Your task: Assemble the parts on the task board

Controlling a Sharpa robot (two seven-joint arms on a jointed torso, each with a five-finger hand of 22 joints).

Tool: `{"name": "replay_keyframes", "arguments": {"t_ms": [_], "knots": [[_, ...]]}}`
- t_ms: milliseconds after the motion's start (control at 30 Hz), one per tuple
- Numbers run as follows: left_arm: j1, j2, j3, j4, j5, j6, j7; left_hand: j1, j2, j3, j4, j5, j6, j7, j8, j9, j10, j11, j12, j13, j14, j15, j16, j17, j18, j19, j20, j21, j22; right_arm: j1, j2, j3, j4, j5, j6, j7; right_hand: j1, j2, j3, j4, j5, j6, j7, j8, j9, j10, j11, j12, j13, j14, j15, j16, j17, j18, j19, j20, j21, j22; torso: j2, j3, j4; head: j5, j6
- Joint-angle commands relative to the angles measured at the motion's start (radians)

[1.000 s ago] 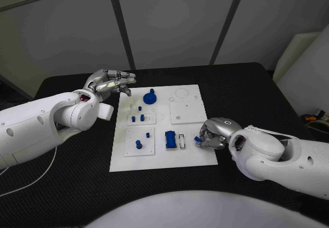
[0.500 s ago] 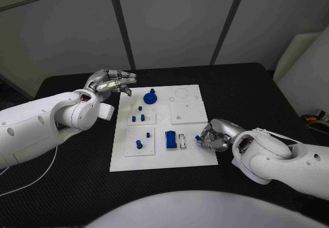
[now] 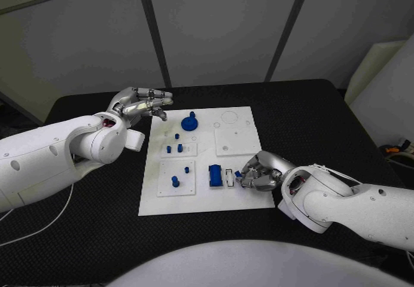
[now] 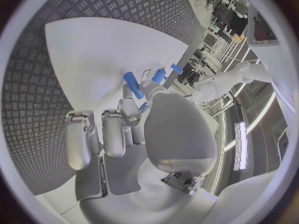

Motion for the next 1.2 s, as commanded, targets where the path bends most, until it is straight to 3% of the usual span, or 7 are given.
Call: {"name": "replay_keyframes", "arguments": {"t_ms": [33, 500, 1200], "knots": [[0.001, 0.0, 0.001, 0.003, 0.002, 0.003, 0.008, 0.002, 0.01, -0.007, 0.0, -0.001, -0.007, 0.002, 0.003, 0.0, -0.006, 0.0, 0.007, 0.0, 0.0, 0.002, -0.004, -0.001, -0.011, 0.0, 0.003, -0.004, -0.001, 0.001, 0.014, 0.0, -0.008, 0.059, -0.002, 0.02, -0.023, -0.001, 0.032, -0.039, 0.025, -0.006, 0.001, 0.004, 0.002, 0.012, -0.001, -0.001, 0.002, 0.065, 0.003, -0.005, 0.073, -0.007, 0.102, 0.002, 0.007, 0.263, 0.0, 0.0002, 0.0, 0.002, 0.0], [0.002, 0.0, 0.001, 0.005, 0.002, 0.004, 0.007, 0.002, 0.01, -0.007, 0.0, -0.001, -0.007, 0.002, 0.003, 0.0, -0.006, 0.0, 0.007, 0.0, 0.0, 0.002, -0.004, -0.001, -0.011, 0.0, 0.003, -0.004, -0.001, 0.001, 0.057, 0.0, -0.039, 0.065, 0.011, -0.002, -0.11, 0.0, -0.055, -0.004, 0.069, 0.001, -0.003, 0.006, 0.008, 0.017, -0.003, 0.004, 0.007, 0.066, 0.001, -0.004, 0.074, -0.007, 0.102, 0.001, 0.007, 0.263, 0.001, 0.0007, 0.0002, 0.006, 0.0], [0.002, -0.002, 0.001, 0.007, 0.002, 0.005, 0.006, 0.002, 0.01, -0.007, 0.0, -0.001, -0.007, 0.002, 0.003, 0.0, -0.006, 0.0, 0.007, 0.0, 0.0, 0.002, -0.004, -0.001, -0.011, 0.0, 0.003, -0.004, -0.001, 0.001, 0.085, 0.001, -0.06, 0.053, 0.011, -0.011, -0.179, 0.012, -0.181, 0.054, 0.033, 0.008, -0.005, 0.007, 0.011, 0.019, -0.003, 0.008, 0.013, 0.066, 0.0, -0.006, 0.074, -0.007, 0.102, 0.0, 0.007, 0.263, 0.0, 0.0007, -0.0009, 0.008, 0.0]]}}
